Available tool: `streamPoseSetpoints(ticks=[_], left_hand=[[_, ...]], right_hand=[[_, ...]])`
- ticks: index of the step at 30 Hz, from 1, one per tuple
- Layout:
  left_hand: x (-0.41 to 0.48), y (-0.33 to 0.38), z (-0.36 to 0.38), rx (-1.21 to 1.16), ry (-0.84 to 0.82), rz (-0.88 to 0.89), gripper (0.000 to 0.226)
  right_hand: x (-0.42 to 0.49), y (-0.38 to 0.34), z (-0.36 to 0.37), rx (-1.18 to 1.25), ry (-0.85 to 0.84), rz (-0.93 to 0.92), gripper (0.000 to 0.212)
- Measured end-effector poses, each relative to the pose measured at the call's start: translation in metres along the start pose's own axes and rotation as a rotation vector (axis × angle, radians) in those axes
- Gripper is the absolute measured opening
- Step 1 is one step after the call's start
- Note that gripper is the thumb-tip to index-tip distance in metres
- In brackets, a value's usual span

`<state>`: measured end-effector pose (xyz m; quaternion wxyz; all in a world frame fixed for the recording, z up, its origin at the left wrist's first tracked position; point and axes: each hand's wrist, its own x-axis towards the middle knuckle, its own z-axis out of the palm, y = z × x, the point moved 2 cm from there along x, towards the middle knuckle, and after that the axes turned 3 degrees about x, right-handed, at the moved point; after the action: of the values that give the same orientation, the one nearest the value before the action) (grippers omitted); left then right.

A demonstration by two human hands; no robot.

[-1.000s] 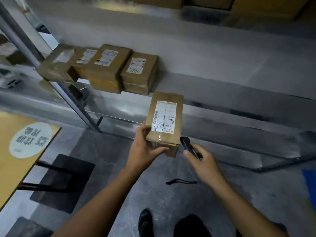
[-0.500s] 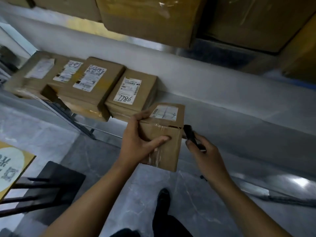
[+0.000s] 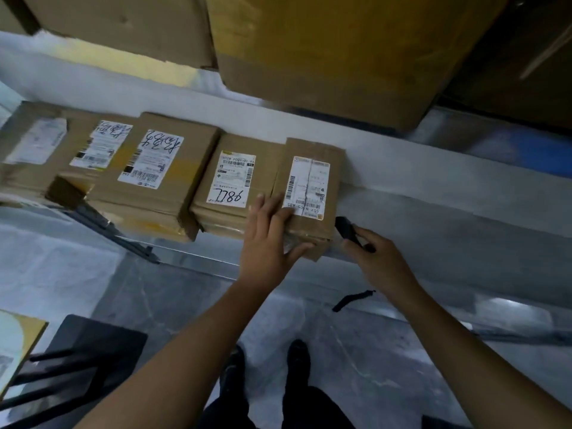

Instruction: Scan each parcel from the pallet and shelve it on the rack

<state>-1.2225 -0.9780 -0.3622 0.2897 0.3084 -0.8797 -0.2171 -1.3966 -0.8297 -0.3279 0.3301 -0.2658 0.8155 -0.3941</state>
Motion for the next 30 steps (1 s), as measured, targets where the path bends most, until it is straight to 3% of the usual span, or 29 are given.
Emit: streamPoseSetpoints(ticks=[4,8,14,23,30], left_hand=[[-0.002,-0.001,-0.011,-0.015,-0.015,0.031,0.081],[0.0,0.024,-0.028,-0.072,-0.076,0.02,0.101],[0.009,0.118,-0.029,-0.212,-0.172,0.226,0.092],[-0.092,0.349,0.058,-0.534,-0.508,0.611,0.086],[-0.217,0.557,0.136,-0.68,-0.816,0.874,0.093]], right_hand=[[-0.026,-0.005,0.004,0.043,0.098,0.02,0.039],[-0.074,0.011,0.004,0.145,0.224,0.044,0.034],[-0.16,0.047,-0.029,0.289,0.466,0.069,0.034],[-0.369,0.163,-0.175,0.263,0.909,0.145,0.039],[-0.572,0.258,-0.273,0.205,1.234,0.363,0.062]])
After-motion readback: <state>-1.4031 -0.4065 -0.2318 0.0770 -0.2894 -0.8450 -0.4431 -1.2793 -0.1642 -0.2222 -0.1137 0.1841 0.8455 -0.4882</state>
